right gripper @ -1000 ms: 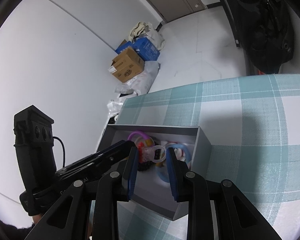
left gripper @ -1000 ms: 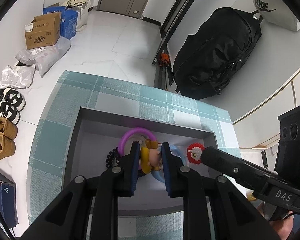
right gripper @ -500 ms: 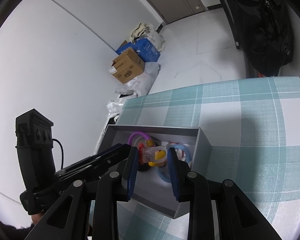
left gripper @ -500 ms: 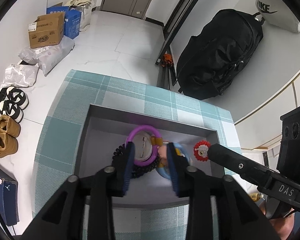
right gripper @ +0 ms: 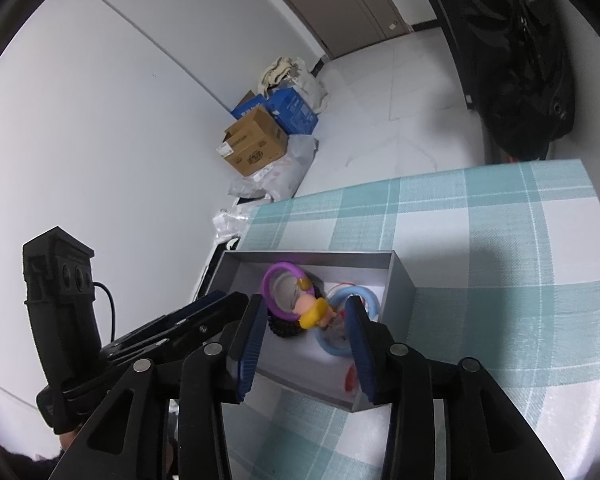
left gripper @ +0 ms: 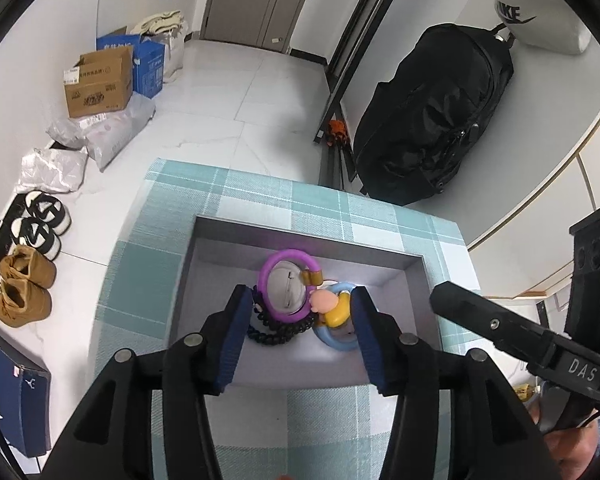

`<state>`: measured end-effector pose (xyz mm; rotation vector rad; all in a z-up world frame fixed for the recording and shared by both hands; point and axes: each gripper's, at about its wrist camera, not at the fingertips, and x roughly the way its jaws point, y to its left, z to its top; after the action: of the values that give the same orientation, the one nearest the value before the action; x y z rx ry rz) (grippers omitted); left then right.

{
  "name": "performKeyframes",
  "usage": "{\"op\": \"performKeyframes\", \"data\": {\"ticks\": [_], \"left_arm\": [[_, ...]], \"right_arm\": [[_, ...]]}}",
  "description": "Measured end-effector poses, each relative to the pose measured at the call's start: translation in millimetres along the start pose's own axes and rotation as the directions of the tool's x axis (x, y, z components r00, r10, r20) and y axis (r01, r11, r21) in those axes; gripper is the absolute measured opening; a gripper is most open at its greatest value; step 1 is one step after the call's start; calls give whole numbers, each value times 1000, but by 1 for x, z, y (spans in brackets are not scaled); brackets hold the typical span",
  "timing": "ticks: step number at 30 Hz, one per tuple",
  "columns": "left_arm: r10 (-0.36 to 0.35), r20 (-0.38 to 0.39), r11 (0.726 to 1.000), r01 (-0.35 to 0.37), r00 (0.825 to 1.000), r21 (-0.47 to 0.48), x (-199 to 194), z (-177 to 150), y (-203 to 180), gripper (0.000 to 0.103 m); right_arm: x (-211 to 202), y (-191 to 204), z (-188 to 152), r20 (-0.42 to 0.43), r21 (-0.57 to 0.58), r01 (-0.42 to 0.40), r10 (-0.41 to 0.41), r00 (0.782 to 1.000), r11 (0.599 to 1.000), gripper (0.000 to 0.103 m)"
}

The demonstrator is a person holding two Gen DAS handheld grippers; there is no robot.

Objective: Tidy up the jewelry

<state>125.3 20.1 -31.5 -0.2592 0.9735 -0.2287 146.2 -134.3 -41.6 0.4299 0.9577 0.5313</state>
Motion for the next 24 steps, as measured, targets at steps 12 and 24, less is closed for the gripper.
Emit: {"op": "performKeyframes", "data": {"ticks": [12,24], "left_arm": [[33,70,999,-35,997,23,-27,-12,-2,60],[38,175,997,-50,984,60,-57,-30,-10,73]], "right_arm": [[-21,18,-18,87,-106,40,-31,996,994,70],[-59,30,-46,195,-115,69,-45,980,991,98]]}}
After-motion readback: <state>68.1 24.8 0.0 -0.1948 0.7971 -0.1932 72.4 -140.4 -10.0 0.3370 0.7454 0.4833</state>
